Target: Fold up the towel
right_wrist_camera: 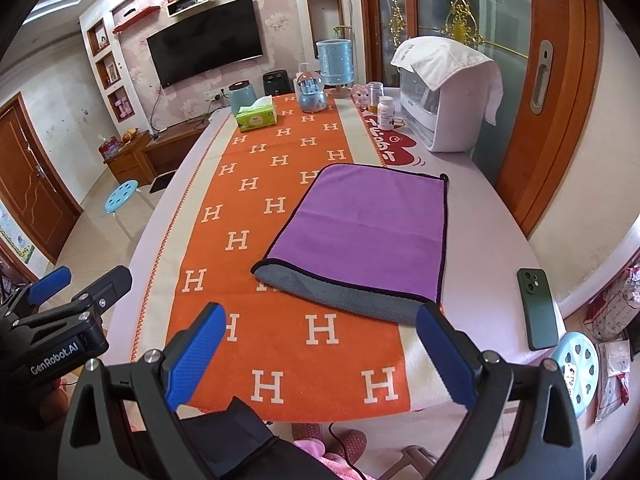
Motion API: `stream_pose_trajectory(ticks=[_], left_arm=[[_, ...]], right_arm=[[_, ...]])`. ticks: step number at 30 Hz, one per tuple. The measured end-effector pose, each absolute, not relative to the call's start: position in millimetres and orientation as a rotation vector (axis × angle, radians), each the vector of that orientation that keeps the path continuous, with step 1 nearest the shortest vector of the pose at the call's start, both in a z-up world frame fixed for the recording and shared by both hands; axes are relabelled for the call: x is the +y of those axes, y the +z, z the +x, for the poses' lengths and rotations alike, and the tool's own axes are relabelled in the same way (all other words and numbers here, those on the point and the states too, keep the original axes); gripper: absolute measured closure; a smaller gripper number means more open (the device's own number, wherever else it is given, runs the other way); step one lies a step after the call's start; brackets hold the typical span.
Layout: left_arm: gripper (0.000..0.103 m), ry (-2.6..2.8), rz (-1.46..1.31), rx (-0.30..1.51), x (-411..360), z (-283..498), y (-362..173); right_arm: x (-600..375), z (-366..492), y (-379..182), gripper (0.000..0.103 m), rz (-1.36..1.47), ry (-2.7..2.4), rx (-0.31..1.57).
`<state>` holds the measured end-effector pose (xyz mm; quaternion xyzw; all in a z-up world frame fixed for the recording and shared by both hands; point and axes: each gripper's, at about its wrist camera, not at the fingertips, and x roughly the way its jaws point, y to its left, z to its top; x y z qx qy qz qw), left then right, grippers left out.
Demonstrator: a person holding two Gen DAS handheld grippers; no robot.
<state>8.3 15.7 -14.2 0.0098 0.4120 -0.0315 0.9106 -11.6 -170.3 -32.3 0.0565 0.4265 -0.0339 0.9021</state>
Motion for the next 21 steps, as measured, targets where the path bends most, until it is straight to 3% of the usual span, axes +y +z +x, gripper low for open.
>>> stream_pose_trajectory(ticks=[21], left_arm=[[0.001, -0.167, 0.019, 0.909, 33.8, 38.1, -32.6]], right_arm=[[-165.4, -13.6, -50.8, 0.007, 0.179, -0.183, 0.911]])
